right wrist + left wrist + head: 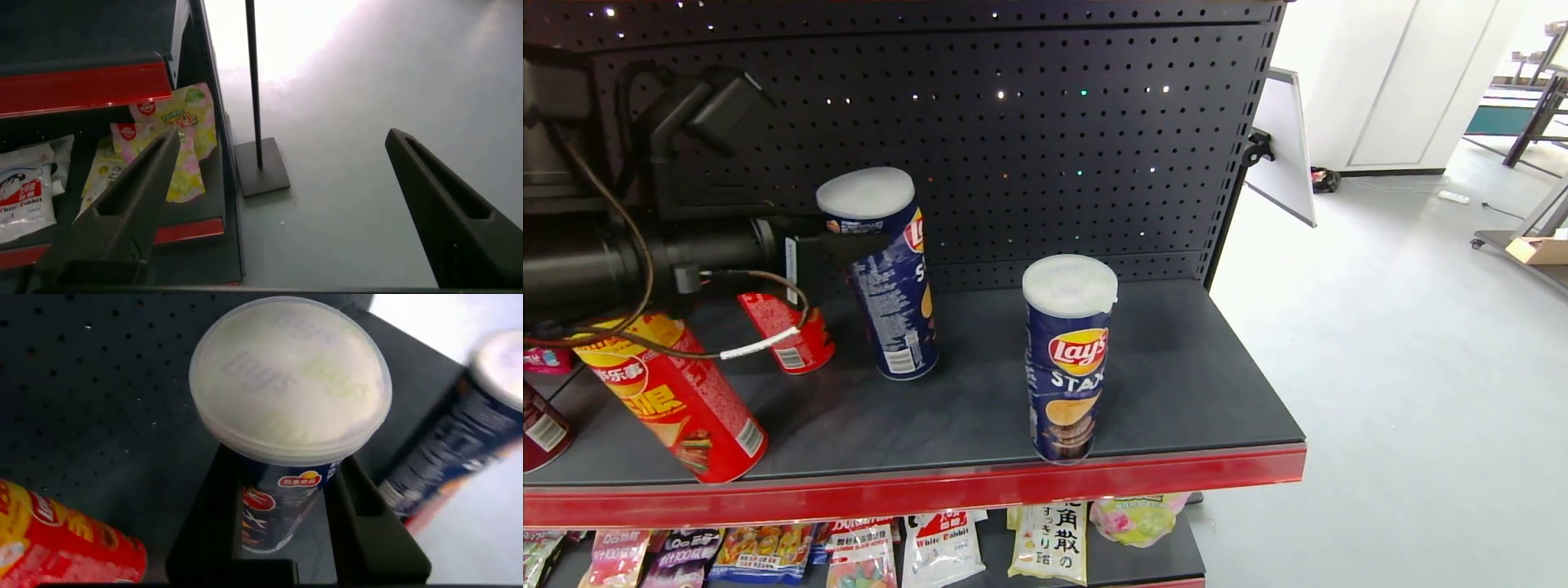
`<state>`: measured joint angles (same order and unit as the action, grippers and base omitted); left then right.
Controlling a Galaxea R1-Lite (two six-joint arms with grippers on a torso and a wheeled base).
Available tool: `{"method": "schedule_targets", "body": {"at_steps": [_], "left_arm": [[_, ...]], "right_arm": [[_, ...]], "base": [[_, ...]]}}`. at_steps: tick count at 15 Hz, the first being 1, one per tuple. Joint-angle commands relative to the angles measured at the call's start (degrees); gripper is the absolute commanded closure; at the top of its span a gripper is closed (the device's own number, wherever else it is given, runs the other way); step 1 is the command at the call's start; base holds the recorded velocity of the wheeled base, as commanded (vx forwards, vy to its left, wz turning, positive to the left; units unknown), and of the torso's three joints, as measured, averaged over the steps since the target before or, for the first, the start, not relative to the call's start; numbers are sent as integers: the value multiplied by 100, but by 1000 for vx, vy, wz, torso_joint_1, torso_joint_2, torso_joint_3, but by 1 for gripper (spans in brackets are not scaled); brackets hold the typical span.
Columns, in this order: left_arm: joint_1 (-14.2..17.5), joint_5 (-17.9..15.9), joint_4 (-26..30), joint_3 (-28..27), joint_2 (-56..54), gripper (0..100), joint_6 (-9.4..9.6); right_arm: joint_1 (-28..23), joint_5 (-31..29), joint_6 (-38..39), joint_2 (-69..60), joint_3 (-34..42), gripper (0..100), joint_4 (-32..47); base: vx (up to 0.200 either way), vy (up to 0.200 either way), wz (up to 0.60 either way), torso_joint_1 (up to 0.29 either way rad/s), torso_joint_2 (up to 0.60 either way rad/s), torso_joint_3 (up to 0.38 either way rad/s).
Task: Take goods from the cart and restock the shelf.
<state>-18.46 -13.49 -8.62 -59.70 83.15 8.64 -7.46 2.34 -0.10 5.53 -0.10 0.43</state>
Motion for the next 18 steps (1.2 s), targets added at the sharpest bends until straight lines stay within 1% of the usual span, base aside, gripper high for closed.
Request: {"method": "schedule_targets", "body": {"at_steps": [1,2,3,4,5,6,7,8,9,11,12,14,16,17,18], "left_arm": [[-35,58,-79,-385,658,100,-3],[-35,49,-114,-464,764,100,-21],[-35,-57,-289,-508,913,100,-47],[-35,-268,-518,-517,1001,100,-47],[-35,-338,-571,-517,1028,100,-47],[-35,-751,-817,-517,1115,100,-47],[-35,-918,-922,-543,1212,100,-56],[-44,-944,-1045,-543,1282,100,-100],[-123,-944,-1151,-552,1362,100,-214],[-255,-953,-1555,-622,1555,100,-522],[-308,-953,-1705,-719,1704,100,-618],[-483,-953,-1713,-886,1871,100,-645],[-519,-944,-1696,-930,1906,100,-636],[-659,-909,-1661,-1149,2109,100,-609],[-703,-883,-1625,-1272,2197,100,-618]], "right_arm": [[-1,3,1,9,1,0,1],[-1,3,-8,9,1,0,-8],[-1,3,1,9,1,0,1],[-1,3,-8,9,1,0,1],[-1,3,-8,9,1,0,1],[-1,3,1,9,1,0,1],[-1,3,-8,9,1,0,-8],[-1,3,-8,9,1,0,-8],[-1,3,1,9,1,0,-8],[-1,3,-8,9,1,0,-8],[-1,3,-8,9,1,0,1],[-1,3,-8,9,1,0,-8],[-1,3,-8,9,1,0,-8],[-1,3,-8,9,1,0,1],[-1,3,1,9,1,0,1]], "base": [[0,0,0,0,0,0],[0,0,0,0,0,0],[0,0,0,0,0,0],[0,0,0,0,0,0],[0,0,0,0,0,0],[0,0,0,0,0,0],[0,0,0,0,0,0],[0,0,0,0,0,0],[0,0,0,0,0,0],[0,0,0,0,0,0],[0,0,0,0,0,0],[0,0,0,0,0,0],[0,0,0,0,0,0],[0,0,0,0,0,0],[0,0,0,0,0,0]]}}
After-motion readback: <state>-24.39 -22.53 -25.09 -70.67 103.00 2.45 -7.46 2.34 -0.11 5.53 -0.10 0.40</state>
